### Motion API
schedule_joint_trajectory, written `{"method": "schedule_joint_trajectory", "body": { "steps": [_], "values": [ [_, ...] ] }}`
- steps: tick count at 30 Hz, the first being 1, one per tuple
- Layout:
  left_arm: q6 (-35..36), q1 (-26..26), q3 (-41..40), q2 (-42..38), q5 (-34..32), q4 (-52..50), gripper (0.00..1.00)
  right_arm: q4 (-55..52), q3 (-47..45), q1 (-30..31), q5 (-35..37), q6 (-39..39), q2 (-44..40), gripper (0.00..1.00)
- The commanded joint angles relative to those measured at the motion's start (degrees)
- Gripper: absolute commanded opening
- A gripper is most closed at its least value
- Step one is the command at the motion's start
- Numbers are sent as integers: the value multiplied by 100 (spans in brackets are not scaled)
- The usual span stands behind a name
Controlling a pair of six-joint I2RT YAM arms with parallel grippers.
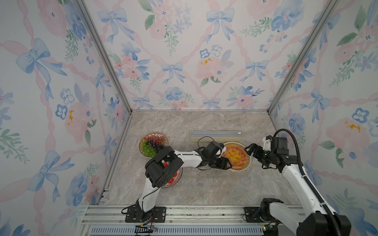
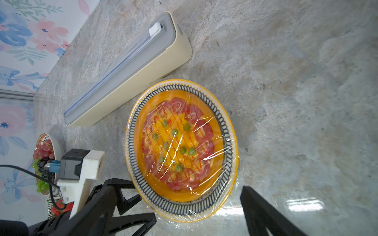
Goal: Wrap the plate with plastic wrap
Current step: Move the plate to the center of the board.
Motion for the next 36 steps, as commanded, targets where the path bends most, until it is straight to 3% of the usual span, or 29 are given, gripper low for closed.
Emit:
{"method": "schedule_joint_trajectory", "body": {
  "steps": [1, 8, 16, 20, 27, 30, 36],
  "values": [
    [146, 98, -175, -317, -108, 61, 73, -346, 259, 378, 379, -186, 36, 97],
    [208, 590, -1482, -1719, -571, 32, 74, -701, 1398, 2204, 2249, -536, 1298, 97],
    [777, 1785, -2259, -3362, -1216, -839, 73, -879, 3234, 3830, 3536, -904, 3830, 97],
    [883, 2461, -2546, -3882, -1224, -1013, 72, -908, 3704, 4014, 3695, -896, 4649, 97],
    [1220, 3303, -2765, -4434, -1250, -1531, 71, -1078, 3814, 4027, 4146, -983, 5274, 97],
    [1335, 3625, -2787, -4653, -1308, -1702, 71, -1223, 3680, 4006, 4545, -1027, 5350, 97],
    [1652, 4157, -2654, -4924, -1485, -2120, 72, -1157, 3149, 3628, 4665, -1065, 5053, 97]
  ]
}}
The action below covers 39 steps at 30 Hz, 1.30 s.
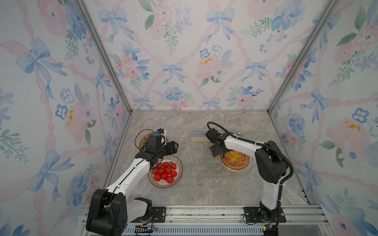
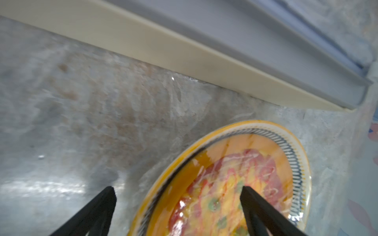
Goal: Wrap the plate with plastic wrap
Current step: Move the plate to the center of the board.
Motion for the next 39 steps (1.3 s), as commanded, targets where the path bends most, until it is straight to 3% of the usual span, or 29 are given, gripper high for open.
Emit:
{"method": "schedule_joint_trajectory", "body": {
  "steps": [1, 8, 12, 16, 28, 33, 39],
  "values": [
    [334, 242, 94, -144, -164, -407, 72, -174, -376, -307, 325, -111, -291, 97],
    [480, 793, -40, -466, -628, -560, 81, -23, -1020, -1014, 360, -382, -805, 97],
    [435, 1135, -302, -800, -1106, -551, 98, 69, -1257, -1474, 330, -491, -1087, 97],
    [165, 1403, -681, -1124, -1426, -539, 98, 135, -1265, -1570, 146, -605, -1353, 97],
    [-817, 1745, -1665, -1791, -1042, -479, 98, 264, -1057, -1221, -1171, -244, -2482, 97],
    [-1182, 1755, -1976, -1552, -629, -299, 98, 182, -1005, -1239, -1300, -206, -2775, 97],
    [-1646, 1708, -2344, -1809, -48, -138, 98, 122, -988, -1400, -1458, -196, -2982, 97]
  ]
}}
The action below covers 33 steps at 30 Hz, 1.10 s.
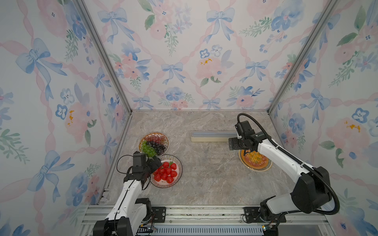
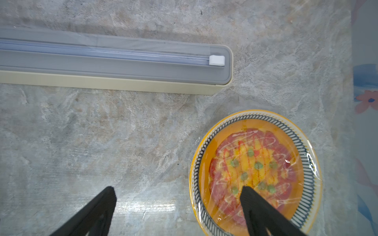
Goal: Wrap the plate with plastic wrap
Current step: Move the plate to the center of the board.
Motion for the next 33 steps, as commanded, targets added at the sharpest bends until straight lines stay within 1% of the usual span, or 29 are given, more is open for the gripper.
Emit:
{"method": "schedule_joint_trajectory", "body": {
  "steps": [1, 3, 5, 11, 15, 19, 23, 27, 33],
  "values": [
    [-448, -56, -128, -227, 506, 144, 98, -159, 146, -85, -141, 88, -150, 97],
    [-629, -240, -189, -307, 590, 178, 98, -187, 147, -100, -141, 79, -172, 97],
    [-873, -593, -201, -339, 522, 258, 98, -180, 121, -96, -148, 79, -172, 97],
    [-1795, -2006, -103, -45, 21, 932, 98, -76, 16, -110, -327, 173, -85, 97],
    [-2187, -2914, 152, 464, -331, 1481, 98, -29, 8, -108, -456, 221, -58, 97],
    [-2175, -3614, 673, 1178, -562, 1829, 98, -11, -20, -118, -508, 215, -55, 97],
    [-2105, -4104, 1147, 1950, -557, 2240, 98, 79, -60, -117, -643, 224, -32, 97],
    [-2021, -4473, 1628, 2704, -425, 2601, 98, 258, -95, -189, -966, 264, 42, 97],
    [-1938, -4674, 2006, 3471, -90, 3123, 98, 440, -35, -457, -1443, 163, 148, 98]
  ]
}}
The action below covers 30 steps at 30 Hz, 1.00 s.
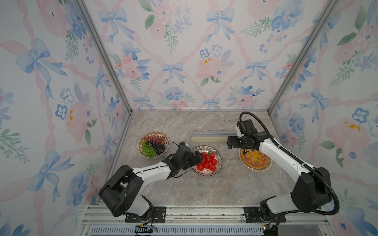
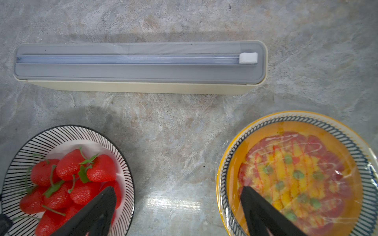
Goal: Wrap the plate with plastic wrap
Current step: Move the plate to the center of the board, then pull the plastic wrap from the plastic wrap cutting box.
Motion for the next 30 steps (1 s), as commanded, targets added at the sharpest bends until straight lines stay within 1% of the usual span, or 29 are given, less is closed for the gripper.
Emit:
{"method": "schedule_joint_trajectory", "body": {
  "steps": [1, 5, 8, 11, 14, 15, 16, 19, 20, 22, 25, 26, 30],
  "values": [
    [114, -71, 314, 282, 289, 593, 98, 176, 41, -202, -413, -114, 111, 99],
    [386, -117, 600, 481, 344, 629, 98, 245, 262, -393, -649, -533, 304, 99],
    [790, 14, 589, 337, 218, 482, 98, 201, 496, -521, -742, -808, 492, 97],
    [1636, 300, 788, 64, 118, -150, 98, 130, 748, -536, -745, -1035, 604, 97],
    [2586, 705, 1132, -184, 3, -803, 98, 187, 894, -538, -827, -1238, 679, 97],
    [2876, 879, 1250, -214, 105, -904, 94, 227, 932, -534, -871, -1327, 704, 97],
    [3150, 1068, 1407, -193, 270, -953, 88, 258, 981, -532, -917, -1434, 749, 97],
    [3988, 1443, 2076, 239, 794, -1179, 72, 243, 1187, -544, -1075, -1860, 939, 97],
    [4250, 1516, 2331, 457, 995, -1277, 69, 235, 1251, -557, -1154, -2001, 1003, 97],
    [4710, 1646, 2972, 998, 1355, -1519, 60, 228, 1428, -636, -1550, -2341, 1242, 97],
    [5377, 1722, 3754, 1667, 1774, -1761, 57, -98, 1914, -744, -2183, -2835, 1657, 96],
    [5616, 1724, 3938, 1822, 1920, -1840, 58, -221, 2084, -757, -2261, -2947, 1787, 95],
    [6398, 1751, 4503, 2423, 2077, -2132, 59, -605, 2593, -757, -2369, -3355, 2178, 95]
  ]
}}
